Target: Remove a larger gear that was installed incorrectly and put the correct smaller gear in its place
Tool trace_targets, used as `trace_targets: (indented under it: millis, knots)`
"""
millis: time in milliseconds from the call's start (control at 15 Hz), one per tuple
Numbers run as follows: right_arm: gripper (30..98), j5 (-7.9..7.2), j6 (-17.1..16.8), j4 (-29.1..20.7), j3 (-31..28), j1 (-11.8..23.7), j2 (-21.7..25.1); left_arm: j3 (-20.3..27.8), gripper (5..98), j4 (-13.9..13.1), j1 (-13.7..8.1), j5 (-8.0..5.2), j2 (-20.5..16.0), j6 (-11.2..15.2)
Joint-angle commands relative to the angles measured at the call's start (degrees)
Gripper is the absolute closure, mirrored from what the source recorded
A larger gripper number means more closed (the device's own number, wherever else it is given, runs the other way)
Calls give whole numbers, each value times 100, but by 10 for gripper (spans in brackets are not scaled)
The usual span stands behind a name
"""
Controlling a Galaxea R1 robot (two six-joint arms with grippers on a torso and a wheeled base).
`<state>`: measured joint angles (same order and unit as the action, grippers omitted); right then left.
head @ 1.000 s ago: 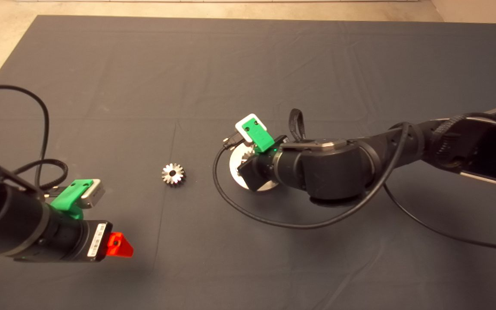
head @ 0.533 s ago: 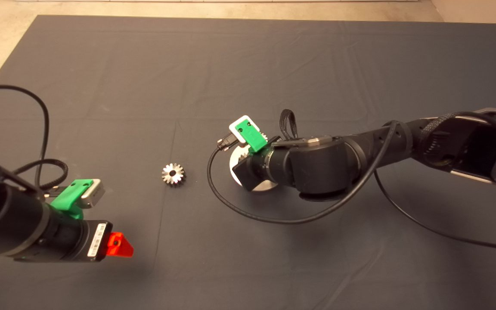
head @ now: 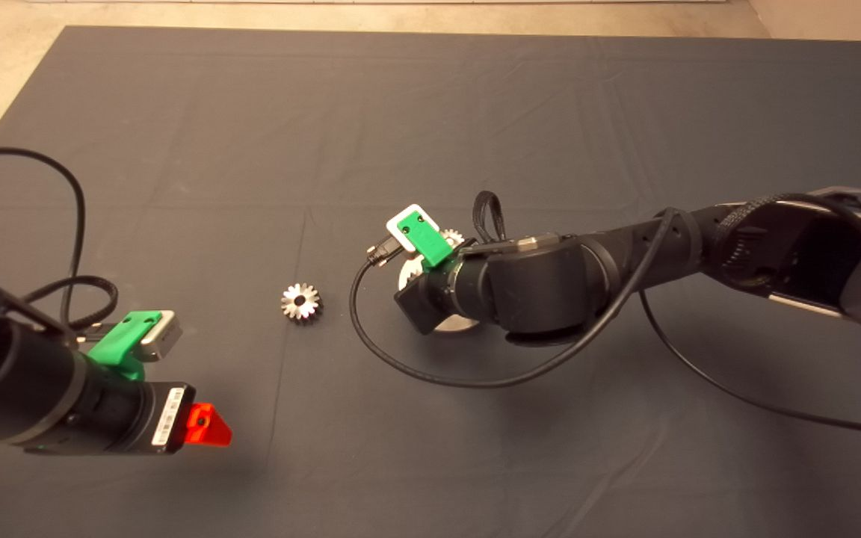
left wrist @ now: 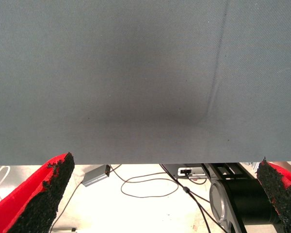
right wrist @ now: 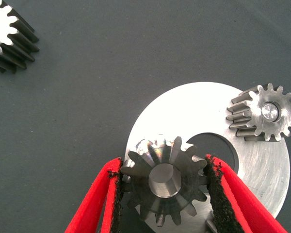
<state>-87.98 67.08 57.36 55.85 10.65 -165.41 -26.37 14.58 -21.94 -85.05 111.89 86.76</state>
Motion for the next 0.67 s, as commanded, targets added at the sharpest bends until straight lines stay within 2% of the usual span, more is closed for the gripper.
trace_targets:
  millis: [0,600]
  knots:
    - [898,-26,-125,-40,56,148,-84,63,61,-87,-47,-20,-30,34]
    - [897,-26,-221,-93,373,148,-224,63,61,-87,-47,-20,-30,34]
